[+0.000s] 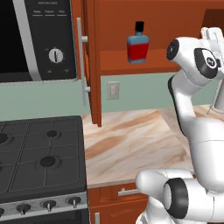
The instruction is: Open the cabinet directly in front. Then move the liquor and the mug to the dining counter with the candle on it.
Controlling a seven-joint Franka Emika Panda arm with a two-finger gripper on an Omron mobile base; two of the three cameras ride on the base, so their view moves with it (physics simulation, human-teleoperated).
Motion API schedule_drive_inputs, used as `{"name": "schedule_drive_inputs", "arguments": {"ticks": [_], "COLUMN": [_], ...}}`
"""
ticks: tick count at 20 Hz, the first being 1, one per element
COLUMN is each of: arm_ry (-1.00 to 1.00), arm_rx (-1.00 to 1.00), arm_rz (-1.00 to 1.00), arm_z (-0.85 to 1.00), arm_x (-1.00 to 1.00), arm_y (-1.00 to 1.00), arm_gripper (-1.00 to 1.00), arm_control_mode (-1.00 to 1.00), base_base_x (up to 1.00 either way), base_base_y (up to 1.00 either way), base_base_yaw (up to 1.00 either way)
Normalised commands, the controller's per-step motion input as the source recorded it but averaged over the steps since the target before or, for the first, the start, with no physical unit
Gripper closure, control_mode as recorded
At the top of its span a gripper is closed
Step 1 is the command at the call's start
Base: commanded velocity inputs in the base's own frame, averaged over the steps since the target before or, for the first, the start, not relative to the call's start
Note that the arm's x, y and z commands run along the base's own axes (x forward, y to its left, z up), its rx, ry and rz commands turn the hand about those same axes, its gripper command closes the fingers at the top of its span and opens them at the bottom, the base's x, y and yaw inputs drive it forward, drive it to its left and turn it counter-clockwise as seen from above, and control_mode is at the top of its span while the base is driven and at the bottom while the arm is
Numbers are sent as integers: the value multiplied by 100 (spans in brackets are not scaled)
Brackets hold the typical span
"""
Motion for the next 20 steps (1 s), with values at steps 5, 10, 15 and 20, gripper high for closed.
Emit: {"name": "schedule_drive_inputs", "arguments": {"ticks": [5,10,15,20], "arm_ry": [-13,-3,0,0], "arm_rx": [5,4,0,4], "arm_rz": [-9,-15,-11,-4], "arm_z": [1,0,-2,-9], "arm_x": [-62,-31,6,22], "arm_y": [-75,-86,-73,-70], "arm_gripper": [-100,-100,-100,-100], "arm_control_mode": [-100,-100,-100,-100], "base_base_x": [0,0,0,0], "base_base_y": [0,0,0,0], "base_base_yaw": [0,0,0,0]}}
